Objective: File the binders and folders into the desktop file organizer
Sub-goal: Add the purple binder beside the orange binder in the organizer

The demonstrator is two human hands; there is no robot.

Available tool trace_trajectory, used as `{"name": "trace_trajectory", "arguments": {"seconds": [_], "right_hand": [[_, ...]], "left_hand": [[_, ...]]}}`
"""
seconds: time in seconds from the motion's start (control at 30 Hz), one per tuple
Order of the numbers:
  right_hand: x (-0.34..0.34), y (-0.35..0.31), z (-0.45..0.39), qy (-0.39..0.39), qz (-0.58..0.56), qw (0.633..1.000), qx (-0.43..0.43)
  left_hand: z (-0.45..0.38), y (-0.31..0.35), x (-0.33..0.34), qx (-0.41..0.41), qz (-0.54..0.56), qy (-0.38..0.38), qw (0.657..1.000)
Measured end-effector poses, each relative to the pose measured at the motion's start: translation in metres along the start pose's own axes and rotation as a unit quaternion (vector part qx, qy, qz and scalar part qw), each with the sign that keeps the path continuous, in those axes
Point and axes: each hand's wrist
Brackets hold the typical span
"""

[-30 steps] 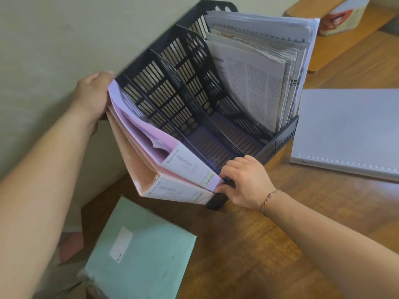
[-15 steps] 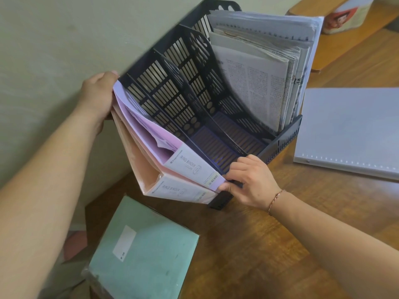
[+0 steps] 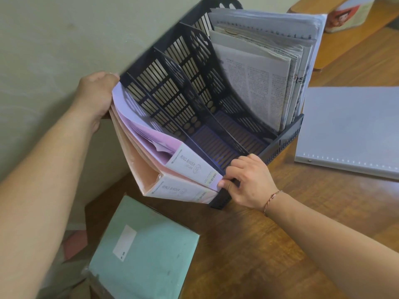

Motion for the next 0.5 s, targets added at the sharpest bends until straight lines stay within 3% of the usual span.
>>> {"name": "trace_trajectory", "arguments": {"seconds": [0.27, 0.37, 0.5], "right_hand": [[-0.027, -0.017, -0.019, -0.046, -0.069, 0.996, -0.043], [-0.034, -0.029, -0.027, -0.098, -0.086, 0.991, -0.038], [-0.038, -0.037, -0.023, -0.062, -0.090, 0.994, -0.015]], "left_hand": [[0.003, 0.001, 0.005, 0.006, 0.010, 0.015, 1.000], [0.002, 0.003, 0.006, 0.007, -0.006, 0.021, 1.000], [0.000, 0.002, 0.007, -0.010, -0.008, 0.022, 1.000]]}}
Point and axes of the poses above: each hand's wrist, its own z-axis away from the middle knuckle, its own x-axis out of the palm, y = z × x, and after that the axes turned 14 degrees about x, right-handed
